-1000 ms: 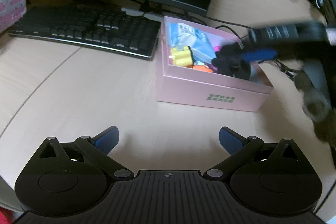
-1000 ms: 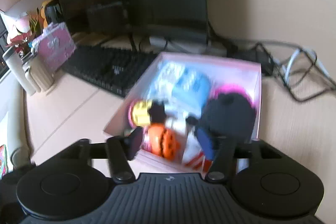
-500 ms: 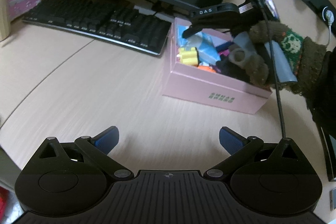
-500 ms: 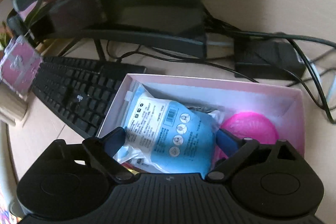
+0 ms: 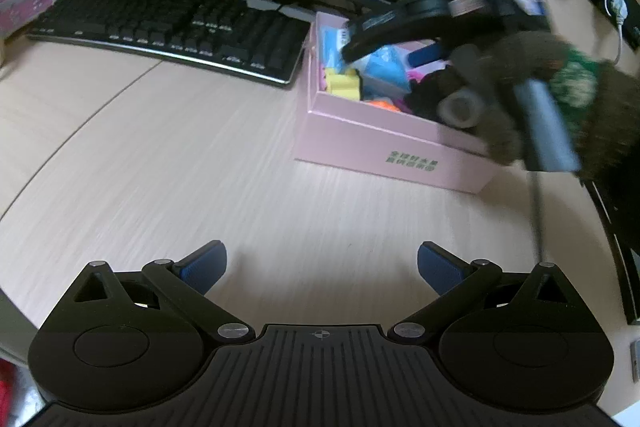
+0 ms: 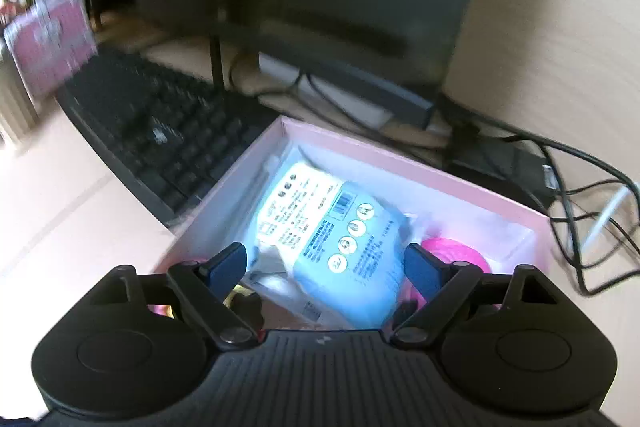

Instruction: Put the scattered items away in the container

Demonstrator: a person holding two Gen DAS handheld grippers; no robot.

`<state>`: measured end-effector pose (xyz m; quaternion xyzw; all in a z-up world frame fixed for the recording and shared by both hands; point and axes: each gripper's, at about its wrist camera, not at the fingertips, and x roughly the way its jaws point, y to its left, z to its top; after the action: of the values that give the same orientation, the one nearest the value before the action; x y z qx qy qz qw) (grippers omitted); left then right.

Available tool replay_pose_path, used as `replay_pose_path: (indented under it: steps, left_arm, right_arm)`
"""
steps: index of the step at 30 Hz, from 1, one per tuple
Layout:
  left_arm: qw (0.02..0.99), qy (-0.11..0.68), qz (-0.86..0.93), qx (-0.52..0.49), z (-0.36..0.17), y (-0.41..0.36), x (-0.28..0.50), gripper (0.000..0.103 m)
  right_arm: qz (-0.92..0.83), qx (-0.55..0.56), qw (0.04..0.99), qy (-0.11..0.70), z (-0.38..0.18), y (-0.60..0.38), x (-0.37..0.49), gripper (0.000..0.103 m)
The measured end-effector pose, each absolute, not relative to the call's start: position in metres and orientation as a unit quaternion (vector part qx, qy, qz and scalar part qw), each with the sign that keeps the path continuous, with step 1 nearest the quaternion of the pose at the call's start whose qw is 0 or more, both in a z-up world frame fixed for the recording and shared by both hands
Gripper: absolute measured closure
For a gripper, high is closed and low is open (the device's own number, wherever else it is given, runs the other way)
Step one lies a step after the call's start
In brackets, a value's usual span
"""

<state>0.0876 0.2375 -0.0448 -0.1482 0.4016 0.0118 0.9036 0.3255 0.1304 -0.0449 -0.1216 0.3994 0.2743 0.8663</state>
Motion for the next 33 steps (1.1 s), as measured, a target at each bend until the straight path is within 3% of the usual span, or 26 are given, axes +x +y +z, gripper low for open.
replay_pose_path:
  steps: [5, 7, 8, 20, 33]
  left_arm:
    - [0.91, 0.392, 0.0, -0.134, -0.046, 0.234, 0.09, 0.0]
    - [0.913, 0.388, -0.006, -0.128, -0.049, 0.23, 0.091, 0.0]
    - [0.914, 0.387, -0.007, -0.126, -0.051, 0.227, 0.092, 0.0]
    - [0.938, 0.333, -0.002, -0.096, -0.078, 0.161, 0.087, 0.0]
    - [0.94, 0.329, 0.085, -0.034, -0.096, 0.105, 0.084, 0.0]
  right_arm:
    - [0.264, -0.087, 0.892, 0.357, -0.01, 0.085, 0.282, 0.012]
    - [0.256, -0.069, 0.901, 0.342, -0.001, 0.062, 0.258, 0.001]
    - [0.25, -0.062, 0.907, 0.334, 0.001, 0.05, 0.245, 0.0]
    - [0.219, -0.125, 0.905, 0.342, -0.046, -0.035, 0.116, 0.0]
    - [0.264, -0.112, 0.899, 0.33, -0.089, -0.122, 0.095, 0.0]
